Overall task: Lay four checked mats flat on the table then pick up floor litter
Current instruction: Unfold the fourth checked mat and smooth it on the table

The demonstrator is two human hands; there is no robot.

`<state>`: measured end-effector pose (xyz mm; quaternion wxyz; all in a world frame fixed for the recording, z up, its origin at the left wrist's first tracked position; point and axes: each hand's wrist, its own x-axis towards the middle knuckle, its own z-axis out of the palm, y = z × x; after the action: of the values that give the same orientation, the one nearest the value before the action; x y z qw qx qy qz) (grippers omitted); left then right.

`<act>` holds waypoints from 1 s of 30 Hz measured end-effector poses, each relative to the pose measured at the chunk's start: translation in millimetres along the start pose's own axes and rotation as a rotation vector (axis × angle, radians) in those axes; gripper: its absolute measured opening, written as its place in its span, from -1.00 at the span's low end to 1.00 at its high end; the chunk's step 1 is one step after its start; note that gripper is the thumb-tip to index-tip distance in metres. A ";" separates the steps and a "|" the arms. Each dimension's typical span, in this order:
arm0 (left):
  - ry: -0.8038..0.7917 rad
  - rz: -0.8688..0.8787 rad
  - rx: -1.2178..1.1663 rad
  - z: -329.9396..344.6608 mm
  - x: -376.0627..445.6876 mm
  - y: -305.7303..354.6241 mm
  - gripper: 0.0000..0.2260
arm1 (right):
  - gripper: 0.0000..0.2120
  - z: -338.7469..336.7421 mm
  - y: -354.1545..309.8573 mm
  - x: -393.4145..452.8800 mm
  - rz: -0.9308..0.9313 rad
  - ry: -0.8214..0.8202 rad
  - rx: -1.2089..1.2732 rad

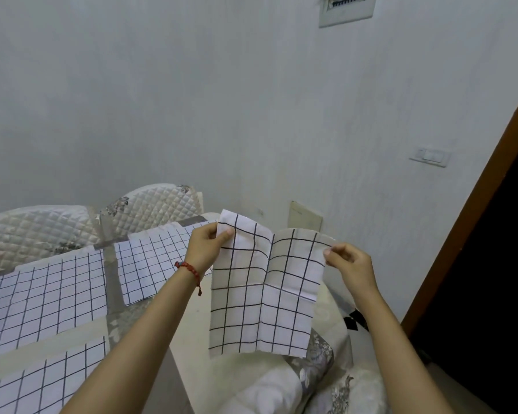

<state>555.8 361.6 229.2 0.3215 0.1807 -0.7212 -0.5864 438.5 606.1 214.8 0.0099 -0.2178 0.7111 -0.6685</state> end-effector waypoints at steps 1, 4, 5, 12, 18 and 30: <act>0.009 -0.014 -0.009 -0.8 -0.5 -0.6 -0.85 | -0.85 3.0 -4.1 1.0 -0.001 -0.004 0.032; 0.016 -0.046 -0.045 -2.1 -2.9 -1.2 -0.85 | -0.90 12.4 -11.0 4.5 0.006 0.009 0.083; 0.014 -0.055 -0.055 -2.3 -3.7 -1.1 -0.85 | -0.90 15.0 -12.6 5.0 0.004 0.029 0.069; 0.082 -0.084 -0.036 -9.2 -7.0 -2.3 -0.86 | -0.72 24.0 -17.0 5.8 -0.046 0.031 -0.036; 0.242 -0.359 0.141 -7.8 -9.0 1.2 -0.48 | -0.75 30.6 -22.5 5.5 -0.005 -0.059 -0.036; -0.132 -0.423 -0.198 58.1 -66.2 40.6 -0.68 | -0.67 56.9 -22.4 -1.4 -0.028 -0.185 -0.264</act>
<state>569.4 456.3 245.5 0.1598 0.2569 -0.6257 -0.7190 463.8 552.5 229.7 0.0372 -0.2877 0.7855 -0.5466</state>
